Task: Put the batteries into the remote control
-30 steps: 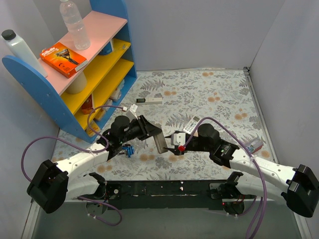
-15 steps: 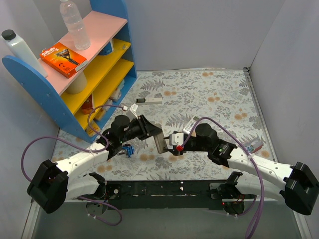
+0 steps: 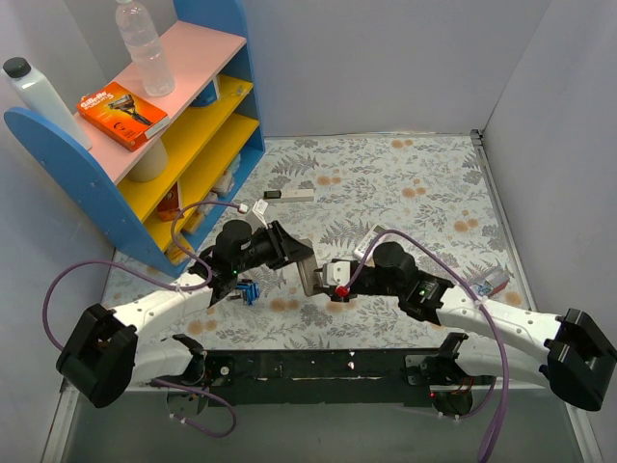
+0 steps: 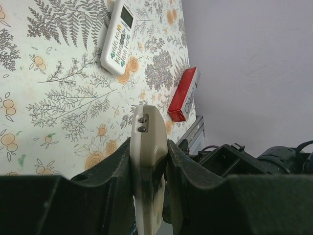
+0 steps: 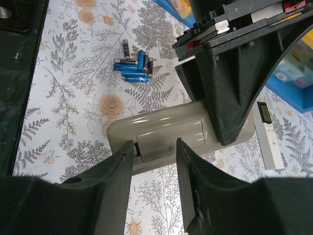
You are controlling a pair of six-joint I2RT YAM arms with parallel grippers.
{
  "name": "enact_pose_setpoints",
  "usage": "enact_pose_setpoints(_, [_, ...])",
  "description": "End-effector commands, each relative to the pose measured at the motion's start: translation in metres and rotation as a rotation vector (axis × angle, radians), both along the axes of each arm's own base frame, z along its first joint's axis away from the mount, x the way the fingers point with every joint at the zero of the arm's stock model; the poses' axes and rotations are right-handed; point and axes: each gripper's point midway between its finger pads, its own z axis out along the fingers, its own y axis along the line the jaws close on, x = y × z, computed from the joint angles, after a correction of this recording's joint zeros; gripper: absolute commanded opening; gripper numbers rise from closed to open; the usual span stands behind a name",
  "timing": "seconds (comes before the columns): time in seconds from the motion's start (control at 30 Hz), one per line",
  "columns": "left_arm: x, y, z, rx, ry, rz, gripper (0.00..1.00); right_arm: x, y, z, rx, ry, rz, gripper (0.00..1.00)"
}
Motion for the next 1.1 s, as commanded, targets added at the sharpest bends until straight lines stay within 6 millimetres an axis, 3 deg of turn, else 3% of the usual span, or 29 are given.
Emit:
enact_pose_setpoints(0.0, [-0.008,-0.017,0.033,-0.102,-0.018,-0.094,0.00,0.019,0.006,0.013,0.045,-0.106,-0.076,0.44])
enact_pose_setpoints(0.2, [-0.008,-0.018,0.033,-0.090,-0.010,-0.103,0.00,0.032,-0.001,0.002,0.043,-0.153,-0.152,0.43])
enact_pose_setpoints(0.4, [-0.004,-0.014,0.029,-0.041,-0.008,-0.103,0.00,0.043,-0.008,0.006,0.085,-0.203,-0.222,0.41])
enact_pose_setpoints(0.7, [0.001,-0.013,0.003,0.055,0.053,-0.123,0.00,0.053,-0.012,0.012,0.145,-0.253,-0.287,0.37])
enact_pose_setpoints(1.07, [0.014,-0.005,-0.018,0.179,0.043,-0.086,0.00,0.060,-0.010,0.005,0.139,-0.258,-0.314,0.35])
